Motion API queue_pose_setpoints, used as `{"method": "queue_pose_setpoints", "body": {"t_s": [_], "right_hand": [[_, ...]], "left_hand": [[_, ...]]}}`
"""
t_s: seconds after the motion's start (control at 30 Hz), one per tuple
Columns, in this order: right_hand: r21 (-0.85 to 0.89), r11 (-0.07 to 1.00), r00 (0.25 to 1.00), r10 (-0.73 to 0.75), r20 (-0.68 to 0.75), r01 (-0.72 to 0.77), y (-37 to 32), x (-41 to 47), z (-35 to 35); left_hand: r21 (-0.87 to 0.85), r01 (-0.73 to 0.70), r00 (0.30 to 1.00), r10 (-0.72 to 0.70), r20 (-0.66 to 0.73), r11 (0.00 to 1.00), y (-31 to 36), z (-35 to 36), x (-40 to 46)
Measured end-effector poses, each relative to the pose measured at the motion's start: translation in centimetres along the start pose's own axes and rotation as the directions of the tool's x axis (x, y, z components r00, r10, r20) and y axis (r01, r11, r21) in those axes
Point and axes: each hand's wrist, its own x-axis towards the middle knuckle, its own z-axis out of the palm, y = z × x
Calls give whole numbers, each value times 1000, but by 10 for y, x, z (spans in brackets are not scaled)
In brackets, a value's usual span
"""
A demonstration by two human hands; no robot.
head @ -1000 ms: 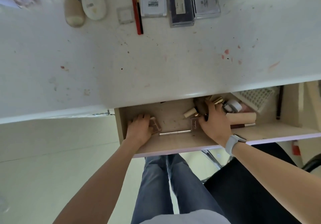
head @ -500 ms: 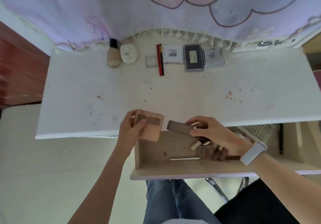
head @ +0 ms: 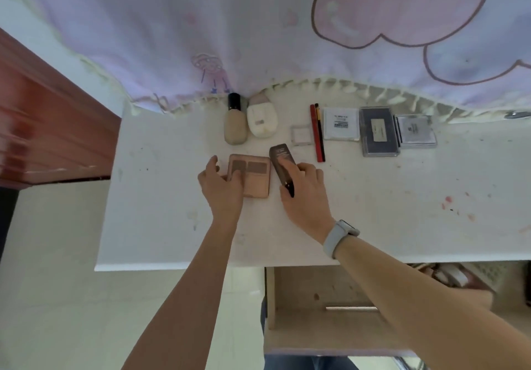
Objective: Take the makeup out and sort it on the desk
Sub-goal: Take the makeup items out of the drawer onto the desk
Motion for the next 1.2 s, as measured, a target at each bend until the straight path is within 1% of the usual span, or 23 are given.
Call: {"method": "queue_pose_setpoints", "body": {"t_s": [0.07,0.13,0.2,0.27,0.37,0.43,0.5,0.57,0.6,0.67,0.7,0.73,0.8,0.83,0.87,0.9,0.97,1.0,1.07,1.13,1.2], "right_hand": [[-17,1000,999,24,-31,-25,-8,8,7],[18,999,998,43,-39,-42,-13,13,12],[82,996,999,46,-25,-44,-16,13,14],[149,989,999,25,-33,-20,-15,8,14],[168,986,1000,-13,-8,15,-8,5,10],[207,978,999,-10,44,1,-5,7,5],[267,964,998,0,64,-17,-2,6,-3],[328,945,1000,-7,-3,8,5,-7,-12],[357,933,998,-20,-59,39,11,-19,-18],[391,915,988,-42,-145,97,27,-49,-30],[396,914,987,-34,-155,94,39,-69,-34],[398,915,989,-11,-145,68,53,-89,-38],[368,929,996,67,-62,-39,84,-128,-43],[323,940,993,115,7,-111,103,-146,-46],[256,949,982,171,83,-187,123,-162,-48],[172,951,961,233,149,-257,143,-175,-51],[9,939,918,335,212,-345,179,-194,-58],[-55,930,905,367,214,-364,194,-199,-62],[-153,916,897,397,195,-372,220,-203,-69],[-208,920,911,371,179,-333,239,-201,-72],[-210,914,913,380,147,-346,251,-198,-73]], "left_hand": [[34,-50,999,50,-8,998,2,2,3],[93,-126,992,125,16,988,0,4,1],[141,-168,983,155,96,976,-6,6,-4],[203,-231,959,189,209,952,-13,6,-7],[313,-340,917,239,320,887,-20,4,-6],[381,-385,901,253,351,841,-20,3,-3],[421,-398,904,269,333,815,-18,3,-4],[396,-395,914,312,258,829,-15,2,-15],[355,-418,907,364,212,836,-14,1,-25],[284,-515,857,496,139,809,-15,-2,-51],[255,-564,825,547,142,785,-18,-1,-68],[219,-610,792,584,176,761,-23,-1,-85],[135,-675,724,615,312,726,-37,4,-119],[109,-688,690,600,405,718,-45,8,-136],[108,-689,657,555,509,716,-55,15,-151],[129,-676,625,471,622,726,-66,24,-165],[209,-614,552,224,803,761,-89,49,-185],[261,-590,516,108,850,764,-100,63,-191],[344,-573,460,-55,886,744,-116,91,-200],[395,-591,422,-148,895,703,-128,116,-207],[443,-613,412,-214,886,655,-137,135,-214]]}}
